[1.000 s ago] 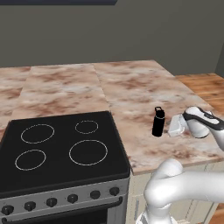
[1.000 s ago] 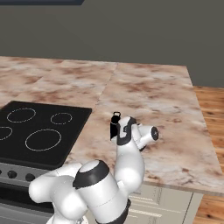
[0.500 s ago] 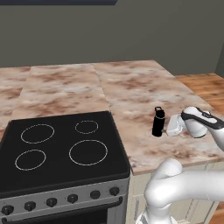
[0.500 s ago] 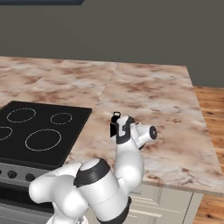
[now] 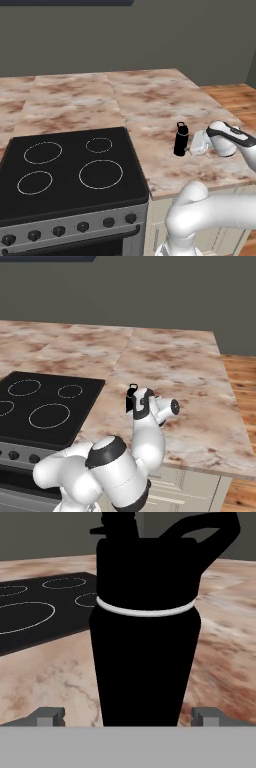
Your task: Pick the water bottle from the counter and place it in the open cabinet.
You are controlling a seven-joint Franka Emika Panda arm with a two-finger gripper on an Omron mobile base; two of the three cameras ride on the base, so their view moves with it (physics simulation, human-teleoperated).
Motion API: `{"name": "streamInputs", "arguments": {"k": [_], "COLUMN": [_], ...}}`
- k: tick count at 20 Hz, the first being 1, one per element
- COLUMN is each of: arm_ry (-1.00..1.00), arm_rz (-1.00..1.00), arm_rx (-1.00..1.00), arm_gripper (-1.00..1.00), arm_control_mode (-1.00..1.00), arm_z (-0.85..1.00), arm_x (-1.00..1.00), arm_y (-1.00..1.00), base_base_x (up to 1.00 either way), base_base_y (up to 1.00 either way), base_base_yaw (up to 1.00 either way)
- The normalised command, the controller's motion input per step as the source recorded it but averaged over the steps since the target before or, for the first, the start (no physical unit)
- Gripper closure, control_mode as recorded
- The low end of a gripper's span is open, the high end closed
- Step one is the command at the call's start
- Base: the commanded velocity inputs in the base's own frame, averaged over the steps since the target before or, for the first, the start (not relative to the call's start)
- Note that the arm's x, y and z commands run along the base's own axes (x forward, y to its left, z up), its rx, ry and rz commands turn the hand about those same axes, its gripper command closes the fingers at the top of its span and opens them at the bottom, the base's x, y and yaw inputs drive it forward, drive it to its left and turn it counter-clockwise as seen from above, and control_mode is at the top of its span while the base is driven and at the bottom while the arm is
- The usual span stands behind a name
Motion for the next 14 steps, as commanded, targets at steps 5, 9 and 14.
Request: {"name": "streamInputs", "arguments": {"k": [5, 9, 14], "arm_ry": [0.00, 0.00, 0.00], "arm_rz": [0.00, 0.00, 0.00], "arm_rx": [0.00, 0.00, 0.00], "arm_gripper": [-1.00, -1.00, -1.00], "arm_control_mode": [-1.00, -1.00, -1.00], "arm_z": [-0.03, -0.03, 0.00], "arm_x": [0.08, 0.13, 0.09], "arm_y": [0.04, 0.12, 0.01], "base_base_x": [0.00, 0.00, 0.00], "base_base_y": [0.00, 0.00, 0.00], "base_base_yaw": [0.00, 0.00, 0.00]}}
